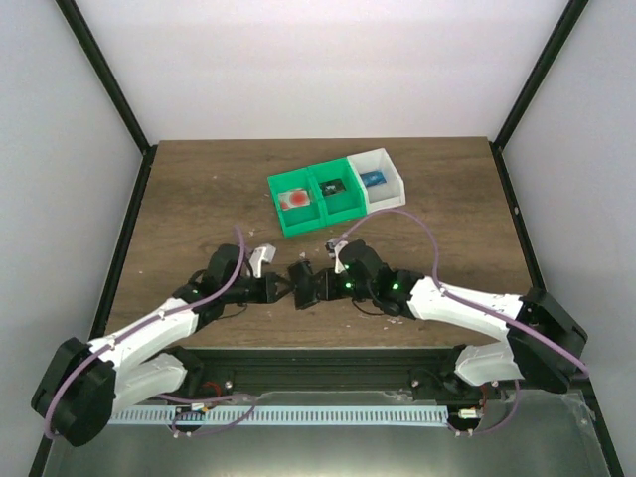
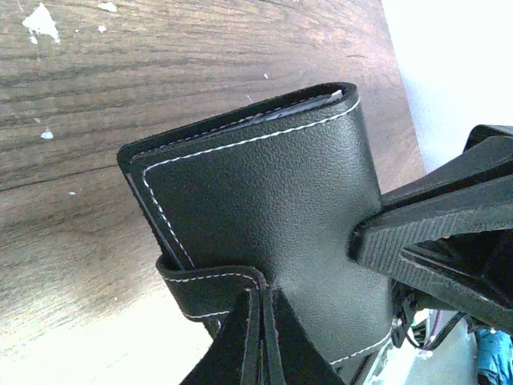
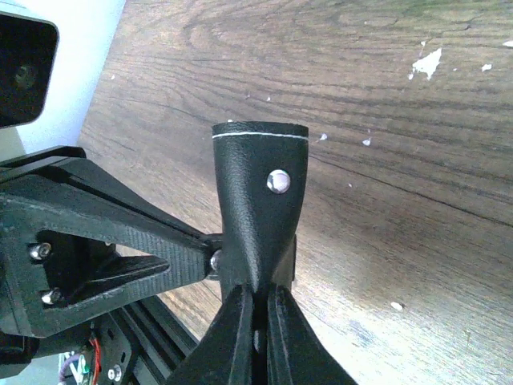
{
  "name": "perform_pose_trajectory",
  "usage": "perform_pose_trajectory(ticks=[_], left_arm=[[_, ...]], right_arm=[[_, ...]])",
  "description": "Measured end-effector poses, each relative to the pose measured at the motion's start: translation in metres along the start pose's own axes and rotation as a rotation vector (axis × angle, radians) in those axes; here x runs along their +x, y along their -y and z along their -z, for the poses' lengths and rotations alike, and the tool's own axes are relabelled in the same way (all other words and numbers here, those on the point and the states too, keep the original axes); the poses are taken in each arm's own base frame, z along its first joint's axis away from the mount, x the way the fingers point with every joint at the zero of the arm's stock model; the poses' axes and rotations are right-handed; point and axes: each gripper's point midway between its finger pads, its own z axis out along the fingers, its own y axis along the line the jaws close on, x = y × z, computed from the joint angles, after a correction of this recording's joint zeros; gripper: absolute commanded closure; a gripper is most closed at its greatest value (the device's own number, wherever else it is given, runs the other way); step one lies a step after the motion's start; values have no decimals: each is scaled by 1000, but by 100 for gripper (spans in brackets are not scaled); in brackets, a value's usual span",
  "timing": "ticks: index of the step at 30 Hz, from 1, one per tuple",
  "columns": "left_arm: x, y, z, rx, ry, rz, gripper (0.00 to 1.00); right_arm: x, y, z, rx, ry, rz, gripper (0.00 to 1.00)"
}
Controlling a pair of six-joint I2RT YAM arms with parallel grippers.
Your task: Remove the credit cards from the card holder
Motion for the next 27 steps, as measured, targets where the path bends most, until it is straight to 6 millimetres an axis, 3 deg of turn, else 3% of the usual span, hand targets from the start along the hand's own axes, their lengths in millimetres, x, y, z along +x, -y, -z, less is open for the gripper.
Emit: perform_pose_trajectory(ticks=[10, 11, 14, 16, 21, 27], left_arm=[[11, -21, 7, -92, 1, 31, 100], [11, -21, 7, -93, 4, 33, 100], [9, -19, 8, -90, 11, 33, 100], [7, -16, 8, -75, 20, 30, 100], [10, -5, 8, 11, 31, 42, 100], [3, 13, 16, 91, 73, 41, 100]], right_arm=[[22, 38, -3, 89, -24, -35, 99], [21, 38, -3, 88, -21, -36, 93], [19, 38, -5, 87, -14, -32, 60], [22, 45, -8, 114, -25, -40, 50], [32, 62, -11, 208, -80, -21, 41], [25, 49, -10, 190, -84, 18, 37]])
